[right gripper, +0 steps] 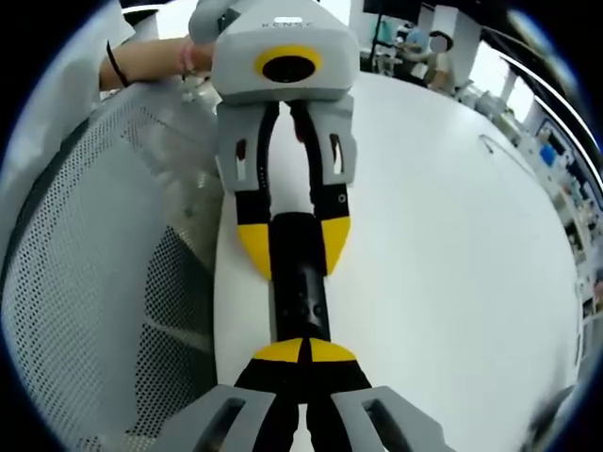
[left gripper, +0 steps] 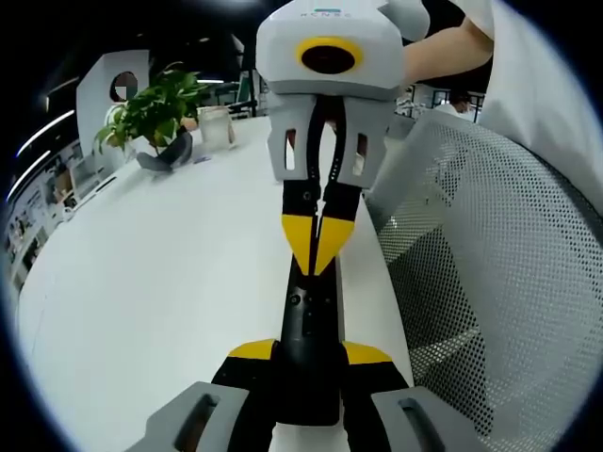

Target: Press the specified remote control buttons in sequence, fully releasing each button before pressing the next.

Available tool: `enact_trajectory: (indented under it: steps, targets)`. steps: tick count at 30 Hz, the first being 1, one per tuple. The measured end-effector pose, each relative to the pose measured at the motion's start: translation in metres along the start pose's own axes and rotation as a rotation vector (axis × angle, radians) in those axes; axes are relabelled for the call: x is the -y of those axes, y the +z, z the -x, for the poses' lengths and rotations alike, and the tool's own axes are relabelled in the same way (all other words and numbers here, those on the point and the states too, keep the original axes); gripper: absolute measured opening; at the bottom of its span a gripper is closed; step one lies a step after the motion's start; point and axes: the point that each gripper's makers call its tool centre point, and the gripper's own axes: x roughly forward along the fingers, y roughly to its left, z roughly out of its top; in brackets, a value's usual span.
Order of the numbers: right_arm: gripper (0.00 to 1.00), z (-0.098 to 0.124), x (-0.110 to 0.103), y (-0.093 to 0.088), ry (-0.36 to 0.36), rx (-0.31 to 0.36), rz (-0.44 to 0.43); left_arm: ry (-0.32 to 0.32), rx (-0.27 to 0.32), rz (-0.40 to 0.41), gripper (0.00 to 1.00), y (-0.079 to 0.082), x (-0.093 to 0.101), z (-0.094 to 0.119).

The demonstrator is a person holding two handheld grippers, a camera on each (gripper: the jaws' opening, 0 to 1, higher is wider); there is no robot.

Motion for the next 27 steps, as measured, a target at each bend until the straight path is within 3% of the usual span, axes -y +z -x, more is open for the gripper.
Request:
enact_trajectory:
  steps: [12,15,22,27]
  targets:
    - [0.0,0.0008,0.0003,-0.0016,0.003,0.022,-0.032,0.002,-0.003,-0.004,0.24,0.0003,-0.0003,-0.0005]
    - [0.0,0.001,-0.0009,-0.0016,0.015,0.024,0.04,0.002,-0.003,-0.005,0.24,0.0003,-0.0001,-0.0006]
    - [0.0,0.0028,0.0004,-0.0029,0.03,0.087,-0.071,0.003,-0.005,-0.005,0.24,-0.0001,0.0,-0.0008]
    - [0.0,0.0039,-0.0025,-0.0041,0.022,0.08,-0.054,0.002,-0.008,-0.005,0.24,-0.0002,0.0002,-0.0006]
